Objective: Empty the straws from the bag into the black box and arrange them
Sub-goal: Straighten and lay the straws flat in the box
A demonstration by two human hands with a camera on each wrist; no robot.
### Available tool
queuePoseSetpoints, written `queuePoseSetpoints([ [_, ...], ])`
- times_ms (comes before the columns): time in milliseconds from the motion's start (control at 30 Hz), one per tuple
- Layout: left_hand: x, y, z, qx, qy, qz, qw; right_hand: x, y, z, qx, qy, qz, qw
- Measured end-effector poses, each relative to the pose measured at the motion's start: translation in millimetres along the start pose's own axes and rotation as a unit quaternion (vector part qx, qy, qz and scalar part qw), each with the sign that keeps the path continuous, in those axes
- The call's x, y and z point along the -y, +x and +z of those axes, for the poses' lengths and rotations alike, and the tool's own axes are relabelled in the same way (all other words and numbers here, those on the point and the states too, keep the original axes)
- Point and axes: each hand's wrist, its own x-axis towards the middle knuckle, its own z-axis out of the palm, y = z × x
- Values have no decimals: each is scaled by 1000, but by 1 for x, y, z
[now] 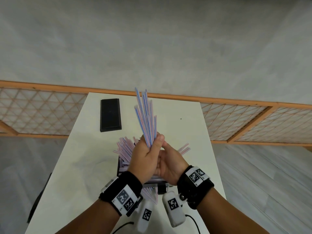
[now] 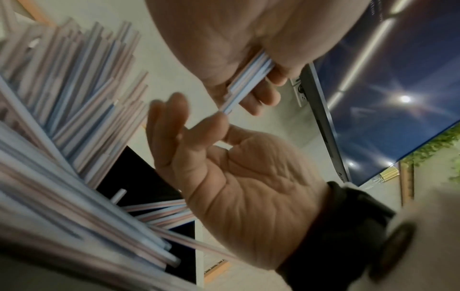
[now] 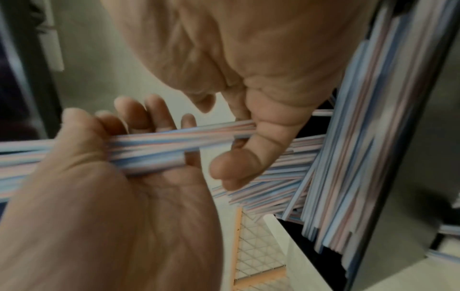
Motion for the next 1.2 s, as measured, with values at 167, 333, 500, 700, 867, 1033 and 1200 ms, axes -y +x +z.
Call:
queuePoseSetpoints([
  [167,4,-6,3,-9,-8,-21,1000,-8,5,-3,-5,13,-17,1000],
  [333,10,-3,2,-45,-21,-54,997,-6,-3,-6,41,14,-13,999],
  [500,14,0,-11,-56,-40,-105,992,2,-18,-15,54,-91,-69,992],
  [700,27,-14,-41,-11,-111,-199,974,4,-13,-42,-33,-609,-206,765],
  [867,46,-22,-72,-99,-220,-266,933,-10,-5,-80,-44,-728,-164,665],
  [1033,52,-24,-69,-150,-216,-307,914,-22,1,-77,-54,-794,-144,589],
  [1200,48,-25,-65,-220,-189,-306,907,-23,6,-69,-58,-816,-128,560],
])
